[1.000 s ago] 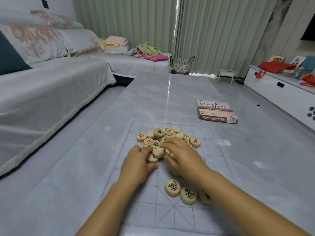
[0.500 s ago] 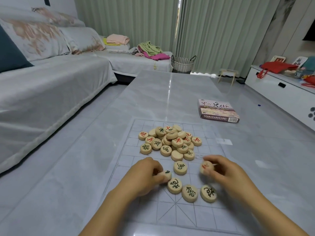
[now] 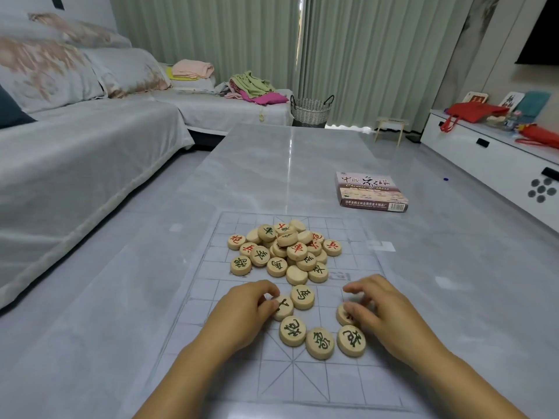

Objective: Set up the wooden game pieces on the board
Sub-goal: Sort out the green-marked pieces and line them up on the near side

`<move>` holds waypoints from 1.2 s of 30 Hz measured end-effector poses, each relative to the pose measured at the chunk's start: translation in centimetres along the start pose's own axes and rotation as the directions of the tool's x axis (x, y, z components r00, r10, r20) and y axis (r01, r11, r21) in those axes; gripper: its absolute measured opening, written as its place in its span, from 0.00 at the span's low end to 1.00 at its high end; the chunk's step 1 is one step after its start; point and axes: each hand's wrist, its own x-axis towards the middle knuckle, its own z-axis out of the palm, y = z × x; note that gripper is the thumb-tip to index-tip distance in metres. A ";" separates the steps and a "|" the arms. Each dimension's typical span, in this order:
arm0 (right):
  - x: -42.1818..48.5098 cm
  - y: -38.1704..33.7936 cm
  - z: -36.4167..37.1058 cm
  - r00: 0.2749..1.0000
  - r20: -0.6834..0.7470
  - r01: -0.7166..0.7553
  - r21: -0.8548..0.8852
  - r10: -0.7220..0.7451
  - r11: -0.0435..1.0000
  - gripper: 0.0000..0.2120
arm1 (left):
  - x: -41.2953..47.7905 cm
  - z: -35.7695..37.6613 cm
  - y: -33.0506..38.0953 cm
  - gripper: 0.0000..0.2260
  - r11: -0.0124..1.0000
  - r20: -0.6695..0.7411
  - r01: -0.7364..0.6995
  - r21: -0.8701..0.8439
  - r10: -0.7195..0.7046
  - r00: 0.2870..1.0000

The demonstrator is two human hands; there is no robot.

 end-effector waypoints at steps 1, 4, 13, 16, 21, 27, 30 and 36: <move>0.9 -0.4 0.2 0.999 -0.021 0.041 -0.007 -0.041 0.999 0.09 | 0.0 -0.1 0.0 0.09 1.000 0.008 -0.001 -0.002 0.001 1.000; 4.9 -2.5 1.0 0.986 -0.051 0.154 -0.071 -0.158 0.985 0.14 | -0.1 -0.2 0.0 0.09 1.000 0.021 -0.003 -0.015 0.003 1.000; 12.1 -5.6 4.7 0.993 -0.069 0.067 -0.328 -0.095 0.942 0.15 | -0.2 -0.7 0.0 0.13 0.996 0.028 -0.012 0.084 0.010 1.000; 10.8 -4.9 3.7 0.984 -0.162 0.054 -0.122 -0.073 0.991 0.12 | -0.3 -0.8 0.1 0.16 0.993 0.037 -0.024 0.116 0.020 0.999; 5.8 -0.2 -0.1 0.971 -0.225 0.058 -0.103 -0.080 0.993 0.12 | -0.4 -0.3 0.4 0.18 0.980 0.007 -0.080 0.180 0.081 0.997; 1.9 3.3 -0.2 0.989 0.138 0.088 -0.237 -0.056 0.968 0.22 | -0.7 1.2 1.6 0.17 0.934 0.091 -0.272 0.230 0.258 0.962; 1.8 2.7 -0.1 0.990 0.116 0.098 -0.135 -0.082 0.986 0.22 | -0.9 1.6 1.8 0.20 0.906 0.197 -0.318 0.280 0.270 0.943; 6.2 -1.1 1.5 0.997 -0.069 0.032 -0.081 -0.037 0.996 0.19 | -0.6 1.4 1.4 0.20 0.904 0.229 -0.320 0.282 0.260 0.938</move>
